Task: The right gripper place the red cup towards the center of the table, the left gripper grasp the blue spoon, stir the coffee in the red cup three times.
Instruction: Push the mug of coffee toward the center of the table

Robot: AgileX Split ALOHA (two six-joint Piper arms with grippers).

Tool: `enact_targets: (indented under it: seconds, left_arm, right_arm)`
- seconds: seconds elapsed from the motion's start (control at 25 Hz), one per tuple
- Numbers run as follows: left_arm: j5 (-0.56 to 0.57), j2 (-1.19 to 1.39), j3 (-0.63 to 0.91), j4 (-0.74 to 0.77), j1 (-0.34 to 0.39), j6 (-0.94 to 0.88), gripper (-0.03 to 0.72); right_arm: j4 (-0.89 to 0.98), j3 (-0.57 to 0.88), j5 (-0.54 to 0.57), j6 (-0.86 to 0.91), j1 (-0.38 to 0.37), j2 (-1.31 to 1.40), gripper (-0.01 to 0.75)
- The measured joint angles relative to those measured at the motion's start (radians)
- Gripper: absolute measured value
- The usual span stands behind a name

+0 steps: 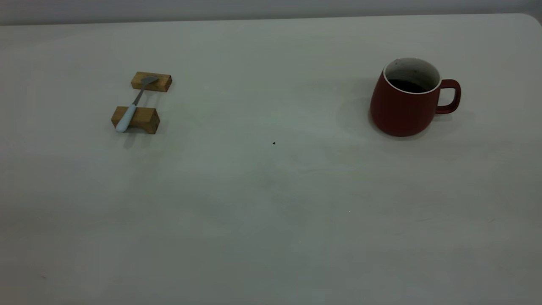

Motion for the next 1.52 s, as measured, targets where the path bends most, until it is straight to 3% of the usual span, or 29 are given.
enact_targets:
  seconds: [1.04,1.52]
  left_arm:
    - [0.0,0.0,0.0,0.0,0.0,0.0,0.411]
    - [0.0,0.0,0.0,0.0,0.0,0.0,0.411]
  right_arm:
    - [-0.003,0.0,0.0,0.001,0.0,0.0,0.44]
    - [-0.118,-0.004,-0.002,0.133,0.0,0.0,0.443]
